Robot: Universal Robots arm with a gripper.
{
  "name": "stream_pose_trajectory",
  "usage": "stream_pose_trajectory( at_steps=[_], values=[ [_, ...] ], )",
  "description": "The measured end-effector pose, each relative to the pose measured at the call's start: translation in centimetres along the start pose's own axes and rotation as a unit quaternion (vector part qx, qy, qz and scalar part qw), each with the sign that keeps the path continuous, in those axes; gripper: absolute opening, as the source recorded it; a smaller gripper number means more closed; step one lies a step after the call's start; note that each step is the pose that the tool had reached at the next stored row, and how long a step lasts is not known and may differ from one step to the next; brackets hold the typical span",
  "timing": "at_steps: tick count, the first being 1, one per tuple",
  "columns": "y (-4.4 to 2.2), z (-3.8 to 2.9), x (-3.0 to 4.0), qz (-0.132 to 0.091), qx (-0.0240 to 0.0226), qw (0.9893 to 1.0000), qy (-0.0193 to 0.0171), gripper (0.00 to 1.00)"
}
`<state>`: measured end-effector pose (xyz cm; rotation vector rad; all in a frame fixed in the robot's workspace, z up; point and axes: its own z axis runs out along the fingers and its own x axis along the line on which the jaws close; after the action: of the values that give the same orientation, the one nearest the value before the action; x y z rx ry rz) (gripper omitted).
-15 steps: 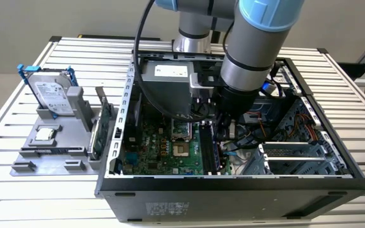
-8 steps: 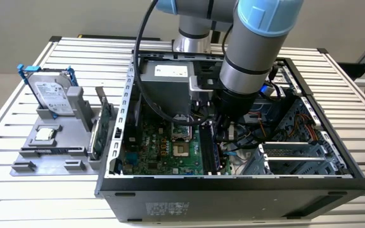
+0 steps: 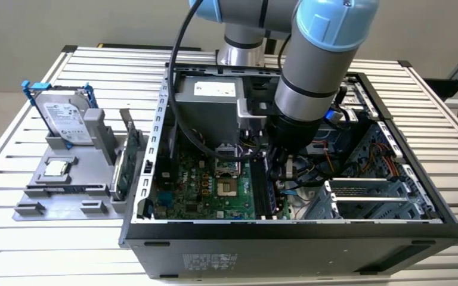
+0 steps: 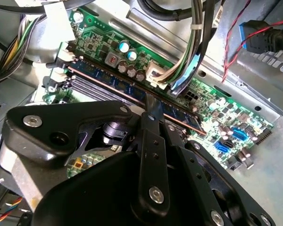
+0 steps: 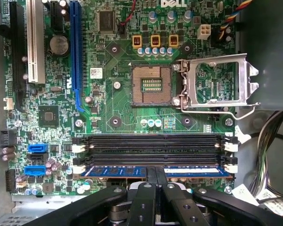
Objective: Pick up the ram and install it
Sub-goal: 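Press down the ram until it locks into place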
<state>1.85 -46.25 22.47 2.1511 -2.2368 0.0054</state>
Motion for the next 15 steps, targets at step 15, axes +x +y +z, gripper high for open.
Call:
stream_pose_trajectory(
  at_steps=[15],
  values=[
    [-0.01,0.47,-0.01,0.0,0.0,1.0,-0.0001,0.0]
  ],
)
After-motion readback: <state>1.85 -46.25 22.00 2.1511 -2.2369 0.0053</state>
